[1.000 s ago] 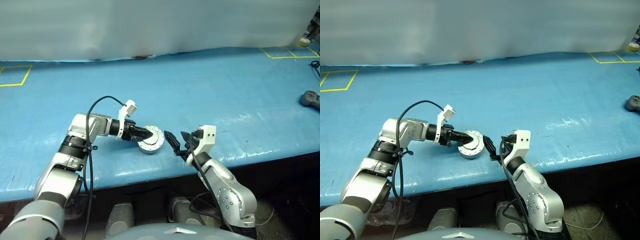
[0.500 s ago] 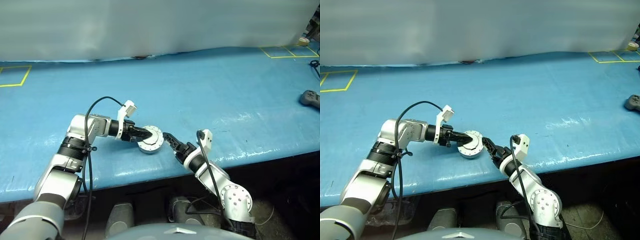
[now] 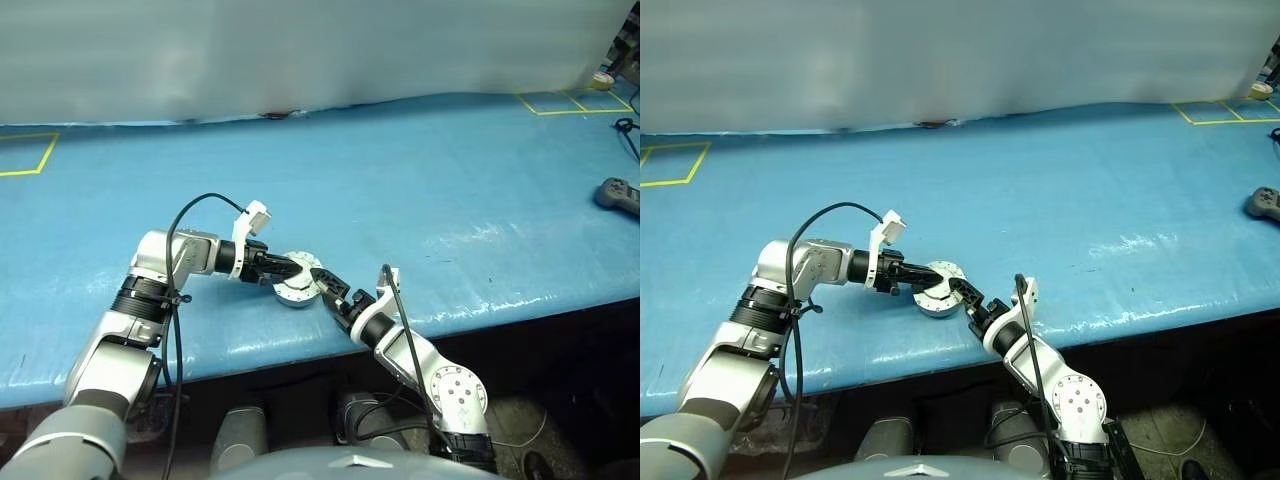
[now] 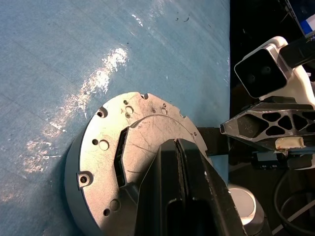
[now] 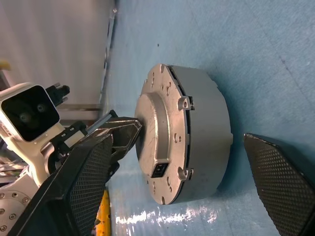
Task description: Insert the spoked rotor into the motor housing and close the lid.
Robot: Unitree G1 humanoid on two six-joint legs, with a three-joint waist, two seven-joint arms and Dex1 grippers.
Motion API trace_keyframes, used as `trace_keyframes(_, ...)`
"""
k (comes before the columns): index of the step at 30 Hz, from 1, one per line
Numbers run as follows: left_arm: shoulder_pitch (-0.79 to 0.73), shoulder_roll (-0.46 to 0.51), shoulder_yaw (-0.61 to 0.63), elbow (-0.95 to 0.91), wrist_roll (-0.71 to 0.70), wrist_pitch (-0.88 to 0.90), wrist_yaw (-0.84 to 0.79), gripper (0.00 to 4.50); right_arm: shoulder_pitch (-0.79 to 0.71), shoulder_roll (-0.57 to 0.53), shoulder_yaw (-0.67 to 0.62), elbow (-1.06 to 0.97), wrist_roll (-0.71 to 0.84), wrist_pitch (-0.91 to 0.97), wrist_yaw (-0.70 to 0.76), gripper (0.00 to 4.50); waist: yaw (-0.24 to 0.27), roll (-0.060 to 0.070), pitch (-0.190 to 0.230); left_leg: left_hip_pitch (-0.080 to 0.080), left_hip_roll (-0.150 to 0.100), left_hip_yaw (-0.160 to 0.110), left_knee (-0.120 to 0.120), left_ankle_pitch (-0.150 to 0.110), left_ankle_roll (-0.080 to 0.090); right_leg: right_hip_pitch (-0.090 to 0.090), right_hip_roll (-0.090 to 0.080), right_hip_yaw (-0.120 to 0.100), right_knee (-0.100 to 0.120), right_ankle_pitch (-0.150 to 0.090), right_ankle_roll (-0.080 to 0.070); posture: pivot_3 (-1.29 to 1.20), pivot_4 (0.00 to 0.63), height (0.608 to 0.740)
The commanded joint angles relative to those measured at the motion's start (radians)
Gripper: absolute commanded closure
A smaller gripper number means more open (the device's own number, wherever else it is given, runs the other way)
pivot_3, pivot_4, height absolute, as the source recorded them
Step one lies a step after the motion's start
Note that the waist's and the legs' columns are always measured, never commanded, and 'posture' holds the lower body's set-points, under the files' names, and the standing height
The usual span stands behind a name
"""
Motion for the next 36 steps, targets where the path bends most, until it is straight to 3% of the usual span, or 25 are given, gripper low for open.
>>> trace_keyframes(1, 0.026, 0.014, -0.015, 0.005, 0.021, 0.023, 0.03, 4.5, -0.044, 0.128, 0.03, 0.035, 0.037, -0.021, -0.002, 0.04, -0.002, 0.0, 0.0, 0.0, 0.0, 0.0, 0.0, 0.0, 0.0, 0.0, 0.0, 0.0, 0.0, 0.0, 0.0, 0.0, 0.15, 0.74)
trace_keyframes(20, 0.034, 0.023, -0.012, -0.009, 0.02, 0.032, 0.031, 4.5, -0.075, 0.101, 0.101, 0.119, 0.12, 0.0, 0.042, 0.04, -0.01, 0.001, -0.001, 0.003, 0.001, 0.0, -0.001, 0.0, 0.0, 0.002, 0.0, 0.0, 0.0, 0.0, -0.001, 0.0, 0.15, 0.74)
trace_keyframes(36, 0.037, 0.031, -0.02, -0.014, 0.021, 0.035, 0.034, 4.5, -0.098, 0.118, 0.064, 0.163, 0.134, -0.058, 0.107, 0.04, -0.014, 0.001, -0.001, 0.004, 0.002, 0.0, -0.002, 0.0, 0.0, 0.002, 0.001, 0.0, 0.001, -0.001, -0.001, 0.0, 0.15, 0.74)
